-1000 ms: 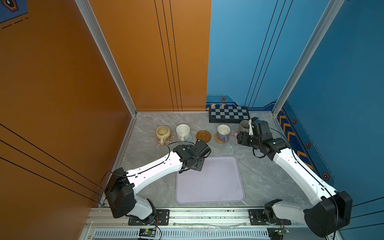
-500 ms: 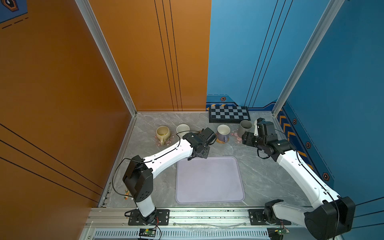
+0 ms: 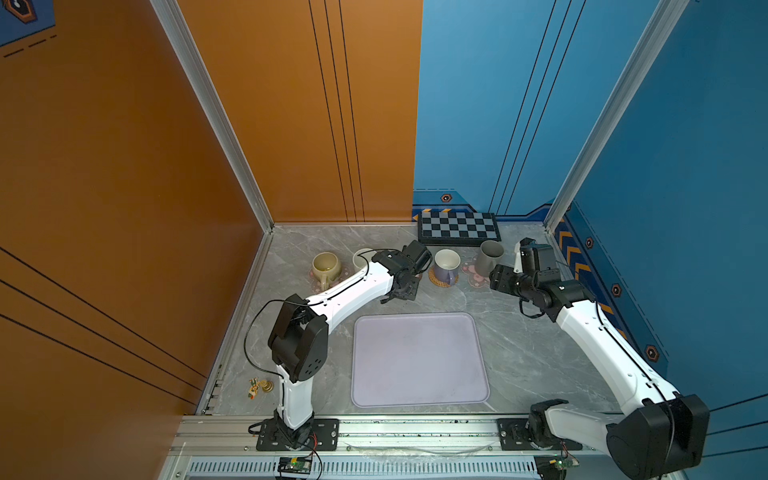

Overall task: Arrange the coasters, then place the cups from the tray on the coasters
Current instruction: 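Carry the orange mug with the left gripper toward the wooden coaster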

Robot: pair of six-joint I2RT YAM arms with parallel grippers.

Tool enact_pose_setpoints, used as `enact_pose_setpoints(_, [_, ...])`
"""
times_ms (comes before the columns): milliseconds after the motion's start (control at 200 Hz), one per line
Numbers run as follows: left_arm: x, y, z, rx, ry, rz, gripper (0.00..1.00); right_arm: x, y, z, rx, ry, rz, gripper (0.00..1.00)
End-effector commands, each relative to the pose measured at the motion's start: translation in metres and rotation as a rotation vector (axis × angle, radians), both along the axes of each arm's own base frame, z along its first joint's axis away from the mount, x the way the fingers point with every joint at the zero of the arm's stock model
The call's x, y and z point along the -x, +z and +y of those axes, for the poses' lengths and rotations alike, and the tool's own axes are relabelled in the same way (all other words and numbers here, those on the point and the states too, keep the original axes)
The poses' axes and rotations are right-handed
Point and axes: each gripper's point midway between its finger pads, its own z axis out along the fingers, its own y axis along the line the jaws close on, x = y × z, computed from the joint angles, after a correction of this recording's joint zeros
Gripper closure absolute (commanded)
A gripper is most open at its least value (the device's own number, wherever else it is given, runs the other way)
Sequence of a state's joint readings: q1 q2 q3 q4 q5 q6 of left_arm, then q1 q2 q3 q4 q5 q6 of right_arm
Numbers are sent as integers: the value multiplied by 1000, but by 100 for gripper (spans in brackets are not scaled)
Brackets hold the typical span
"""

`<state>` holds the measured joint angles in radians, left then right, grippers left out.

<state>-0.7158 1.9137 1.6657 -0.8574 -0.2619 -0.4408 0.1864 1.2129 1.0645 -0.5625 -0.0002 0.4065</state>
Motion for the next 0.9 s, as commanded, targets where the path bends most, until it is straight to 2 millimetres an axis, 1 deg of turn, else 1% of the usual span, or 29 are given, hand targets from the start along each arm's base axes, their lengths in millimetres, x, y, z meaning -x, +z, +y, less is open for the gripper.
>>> enact_pose_setpoints(0, [-24, 23, -7, 34, 8, -85, 100, 9, -8, -4, 11, 15, 38, 25])
enact_pose_setpoints(155, [-33, 24, -11, 40, 6, -92, 100, 13, -11, -5, 6, 10, 45, 25])
enact_pose_setpoints(290, [-40, 22, -11, 39, 6, -92, 100, 14, -15, -7, 8, 4, 56, 25])
enact_pose_setpoints(420, [-46, 16, -9, 37, 14, -81, 100, 13, -18, -7, 6, 2, 66, 25])
enact_pose_setpoints(586, [-59, 8, -6, 47, 32, -66, 100, 11, -24, -6, 6, 0, 84, 25])
enact_pose_setpoints(751, [-71, 2, -12, 57, 29, -61, 100, 10, -27, -7, 15, -1, 92, 25])
enact_pose_setpoints(896, [-78, -5, -18, 69, 33, -50, 100, 9, -29, -8, 25, 0, 98, 25])
